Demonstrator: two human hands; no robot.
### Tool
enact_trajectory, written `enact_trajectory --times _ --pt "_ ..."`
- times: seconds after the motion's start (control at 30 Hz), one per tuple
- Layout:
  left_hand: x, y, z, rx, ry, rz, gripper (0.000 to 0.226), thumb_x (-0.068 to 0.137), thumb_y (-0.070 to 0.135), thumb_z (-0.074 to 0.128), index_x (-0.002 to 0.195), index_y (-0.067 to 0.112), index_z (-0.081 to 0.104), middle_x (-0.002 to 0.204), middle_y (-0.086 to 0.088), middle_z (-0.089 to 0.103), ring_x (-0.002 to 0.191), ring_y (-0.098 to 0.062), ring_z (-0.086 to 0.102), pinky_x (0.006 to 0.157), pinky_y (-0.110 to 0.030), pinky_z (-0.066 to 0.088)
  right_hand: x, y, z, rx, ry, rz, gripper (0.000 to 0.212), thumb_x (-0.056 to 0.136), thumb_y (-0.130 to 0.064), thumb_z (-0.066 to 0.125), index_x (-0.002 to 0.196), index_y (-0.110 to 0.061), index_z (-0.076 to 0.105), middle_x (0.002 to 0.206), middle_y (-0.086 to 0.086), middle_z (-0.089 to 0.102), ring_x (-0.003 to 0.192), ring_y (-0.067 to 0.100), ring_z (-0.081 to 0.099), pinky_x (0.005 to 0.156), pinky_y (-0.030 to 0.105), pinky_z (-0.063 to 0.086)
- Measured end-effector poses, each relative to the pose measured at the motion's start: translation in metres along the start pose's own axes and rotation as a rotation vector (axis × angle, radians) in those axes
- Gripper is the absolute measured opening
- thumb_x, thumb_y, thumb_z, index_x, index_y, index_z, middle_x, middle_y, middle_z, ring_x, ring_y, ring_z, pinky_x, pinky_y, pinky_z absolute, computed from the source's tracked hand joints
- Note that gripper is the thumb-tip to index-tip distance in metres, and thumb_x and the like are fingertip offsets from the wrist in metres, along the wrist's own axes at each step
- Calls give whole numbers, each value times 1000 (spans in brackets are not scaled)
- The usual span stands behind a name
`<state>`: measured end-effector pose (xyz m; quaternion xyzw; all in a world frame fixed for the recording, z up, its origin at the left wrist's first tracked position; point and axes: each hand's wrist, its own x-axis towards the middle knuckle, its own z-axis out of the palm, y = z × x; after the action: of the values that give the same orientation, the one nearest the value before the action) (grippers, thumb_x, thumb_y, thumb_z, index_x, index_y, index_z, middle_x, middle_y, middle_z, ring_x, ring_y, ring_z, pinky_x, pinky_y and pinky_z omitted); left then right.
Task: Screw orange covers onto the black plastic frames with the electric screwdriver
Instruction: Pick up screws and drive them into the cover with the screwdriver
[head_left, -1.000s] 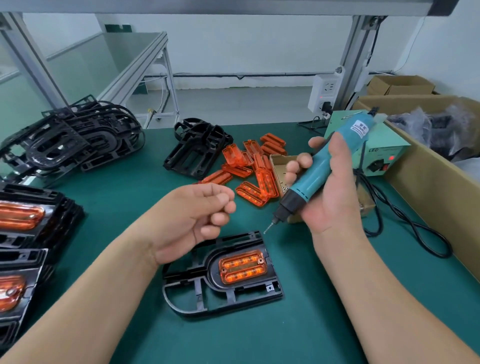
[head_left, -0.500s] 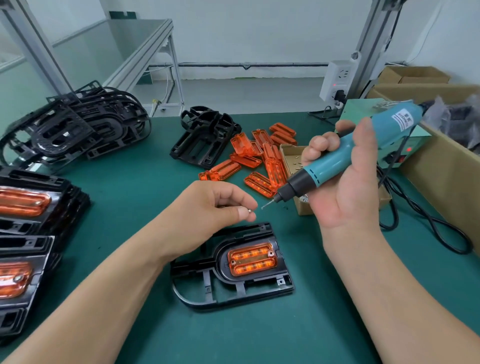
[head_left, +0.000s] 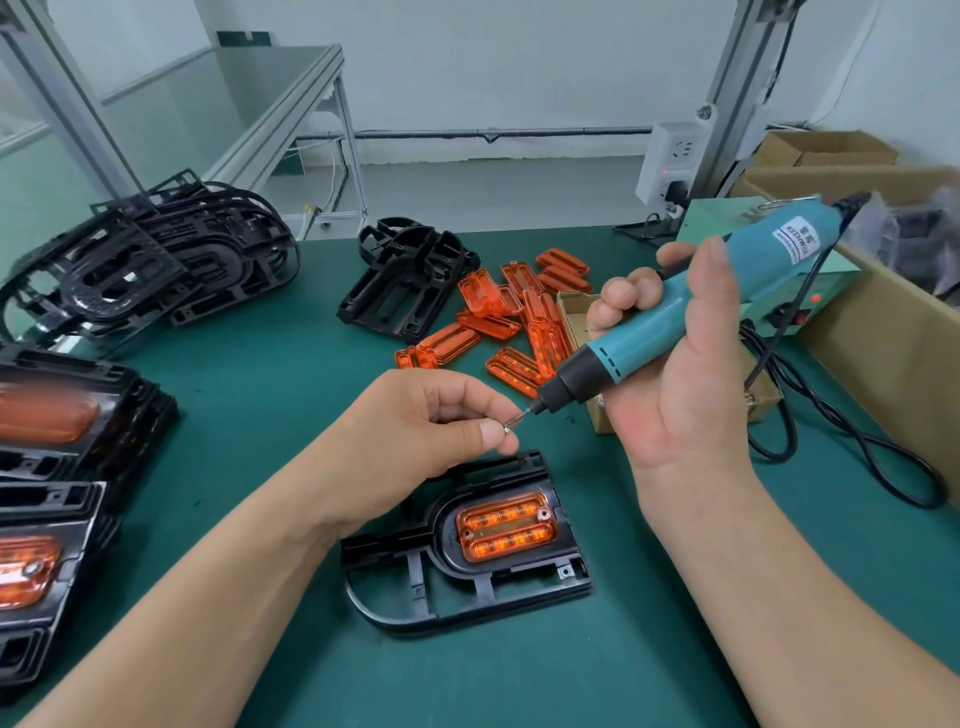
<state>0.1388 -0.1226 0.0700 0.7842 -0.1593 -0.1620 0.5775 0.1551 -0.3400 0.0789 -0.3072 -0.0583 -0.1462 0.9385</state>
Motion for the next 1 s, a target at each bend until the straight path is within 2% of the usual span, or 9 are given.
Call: enact_trajectory --times 0.13,0.4,0.47,0.6,0.73,0.87,1.0 --pt "1 1 0 -4 10 -20 17 97 18 75 101 34 79 97 1 81 67 -5 55 58 -15 44 0 -1 0 9 14 -3 23 108 -37 57 102 -15 57 76 0 51 74 16 58 73 29 52" --pt "1 1 2 -17 28 -20 13 92 20 81 99 31 80 96 1 82 71 2 65 59 -9 46 -1 1 0 -11 19 -9 24 107 -37 59 103 -14 58 76 1 53 75 17 59 75 30 53" --pt "0 2 3 -33 45 -8 13 91 16 82 97 29 81 95 0 82 73 2 68 62 -7 47 -1 1 1 -20 17 -8 24 106 -38 60 104 -15 57 77 1 53 75 17 60 76 29 53" --pt "0 3 6 -5 97 26 17 91 16 81 97 32 80 96 4 81 92 -9 77 78 -12 53 -4 3 2 -57 27 4 28 107 -43 56 105 -14 56 78 1 53 76 17 60 77 30 54" --pt "-1 4 8 75 123 52 18 92 15 80 96 33 80 92 6 80 85 -7 75 77 -16 55 -12 14 6 -108 10 21 29 109 -43 52 107 -14 56 80 1 53 78 17 60 79 31 54" --pt "-2 5 4 20 127 40 19 93 16 79 100 33 81 94 8 81 84 0 73 73 -7 49 -11 9 5 -70 28 7 28 107 -42 58 109 -14 56 80 1 53 77 17 60 77 30 54" --pt "-2 4 6 43 82 34 23 97 18 75 103 39 79 97 11 81 94 0 75 78 -5 48 -4 0 0 -24 88 -34 26 106 -38 63 108 -14 56 80 1 54 77 16 60 78 29 53"
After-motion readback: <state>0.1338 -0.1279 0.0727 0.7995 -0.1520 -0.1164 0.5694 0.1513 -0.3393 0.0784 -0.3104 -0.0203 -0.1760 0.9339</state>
